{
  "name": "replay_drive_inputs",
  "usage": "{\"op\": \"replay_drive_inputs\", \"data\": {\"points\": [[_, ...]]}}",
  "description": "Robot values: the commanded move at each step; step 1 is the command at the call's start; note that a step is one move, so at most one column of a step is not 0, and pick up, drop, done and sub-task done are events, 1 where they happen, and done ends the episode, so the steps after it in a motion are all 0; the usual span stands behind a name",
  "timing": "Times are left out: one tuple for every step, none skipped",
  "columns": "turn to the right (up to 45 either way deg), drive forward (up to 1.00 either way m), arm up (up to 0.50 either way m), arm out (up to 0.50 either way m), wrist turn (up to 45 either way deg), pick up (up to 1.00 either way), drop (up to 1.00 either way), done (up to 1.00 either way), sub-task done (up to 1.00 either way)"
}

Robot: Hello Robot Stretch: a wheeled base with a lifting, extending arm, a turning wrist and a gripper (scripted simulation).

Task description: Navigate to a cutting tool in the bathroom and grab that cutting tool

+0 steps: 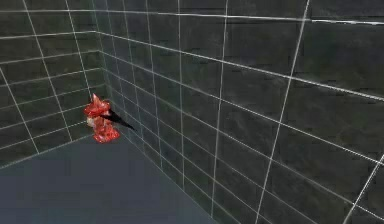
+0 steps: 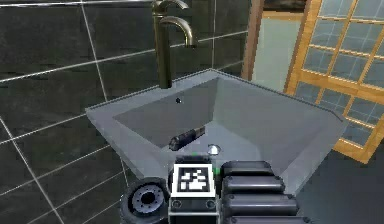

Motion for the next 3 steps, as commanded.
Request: {"op": "replay_drive_inputs", "data": {"points": [[0.0, 0.0, 0.0, 0.34, 0.0, 0.0, 0.0, 0.0, 0.0], [0.0, 0.0, 0.0, 0.0, 45.0, 0.0, 0.0, 0.0, 0.0], [0.0, 0.0, 0.0, 0.0, 45.0, 0.0, 0.0, 0.0, 0.0]]}}
